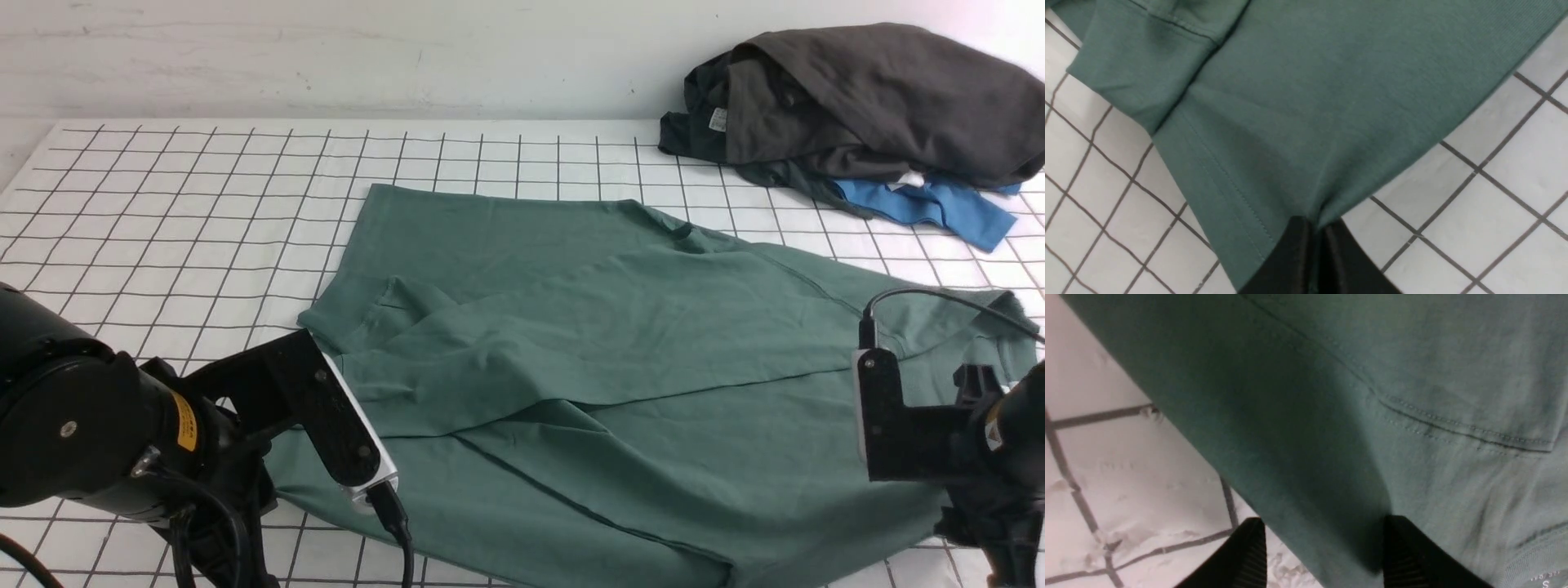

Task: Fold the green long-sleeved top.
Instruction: Use both arms simultaneously to clamp the lower edge of the clothing fabric, then use both arms to drag the lower edge of the fabric forward and fold it over the upper edge

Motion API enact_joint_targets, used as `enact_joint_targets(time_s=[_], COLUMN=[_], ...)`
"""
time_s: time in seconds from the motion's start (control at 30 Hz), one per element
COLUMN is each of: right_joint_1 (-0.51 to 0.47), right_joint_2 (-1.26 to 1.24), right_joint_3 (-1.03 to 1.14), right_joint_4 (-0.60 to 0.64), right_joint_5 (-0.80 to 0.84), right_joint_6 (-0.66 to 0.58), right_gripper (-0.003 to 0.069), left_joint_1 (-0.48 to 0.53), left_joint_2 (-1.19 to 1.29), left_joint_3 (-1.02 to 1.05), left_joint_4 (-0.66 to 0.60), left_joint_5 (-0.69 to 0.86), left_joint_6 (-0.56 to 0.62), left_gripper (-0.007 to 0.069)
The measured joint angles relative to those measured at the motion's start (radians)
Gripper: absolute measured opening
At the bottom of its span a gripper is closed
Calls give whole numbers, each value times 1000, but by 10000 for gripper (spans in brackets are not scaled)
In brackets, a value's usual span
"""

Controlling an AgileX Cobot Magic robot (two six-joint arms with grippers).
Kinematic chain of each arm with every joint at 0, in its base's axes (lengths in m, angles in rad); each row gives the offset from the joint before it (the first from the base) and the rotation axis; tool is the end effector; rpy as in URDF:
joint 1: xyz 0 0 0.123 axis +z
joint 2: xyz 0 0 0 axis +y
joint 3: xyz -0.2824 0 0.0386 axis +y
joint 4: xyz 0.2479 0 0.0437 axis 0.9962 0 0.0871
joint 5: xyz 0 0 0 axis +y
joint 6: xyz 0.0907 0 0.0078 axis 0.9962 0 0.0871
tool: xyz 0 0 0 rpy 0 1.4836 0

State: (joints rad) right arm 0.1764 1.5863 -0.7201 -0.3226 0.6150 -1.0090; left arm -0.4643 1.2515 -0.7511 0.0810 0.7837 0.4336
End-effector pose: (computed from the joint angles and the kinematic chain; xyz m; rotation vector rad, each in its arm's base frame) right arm 0.2536 0.0283 0.1565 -1.9969 2.2922 -0.3997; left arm 0.1988 -0.0937 0.2380 1.2580 2.4630 0.0861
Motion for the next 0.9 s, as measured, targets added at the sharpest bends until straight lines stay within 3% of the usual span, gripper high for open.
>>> enact_joint_targets(time_s=[0.2, 0.3, 0.33, 0.37, 0.4, 0.47, 0.8, 0.9], right_joint_1=[0, 0, 0, 0, 0, 0, -68, -112], right_joint_2=[27, 21, 20, 3, 1, -22, 67, 204], right_joint_3=[-3, -10, -11, -28, -30, -65, -412, -596], right_joint_4=[-8, 18, 18, 62, 66, 89, 92, 169], right_joint_5=[-17, -25, -25, -20, -20, -8, 31, 36], right_joint_6=[3, 32, 35, 86, 93, 160, 331, 347], right_gripper=[337, 195, 195, 81, 81, 12, -3, -3], left_joint_1=[0, 0, 0, 1, 2, 19, 239, 284], left_joint_2=[0, 0, 0, 0, 0, 5, 243, 477], left_joint_3=[0, 0, 0, -9, -14, -56, -490, -761], left_joint_4=[-4, -30, -33, -47, -50, -69, -81, -81], left_joint_5=[1, 1, 1, 4, 5, 10, -13, -83], left_joint_6=[0, -13, -15, -36, -38, -73, -247, -259], left_gripper=[3, 3, 3, 3, 3, 3, 3, 3])
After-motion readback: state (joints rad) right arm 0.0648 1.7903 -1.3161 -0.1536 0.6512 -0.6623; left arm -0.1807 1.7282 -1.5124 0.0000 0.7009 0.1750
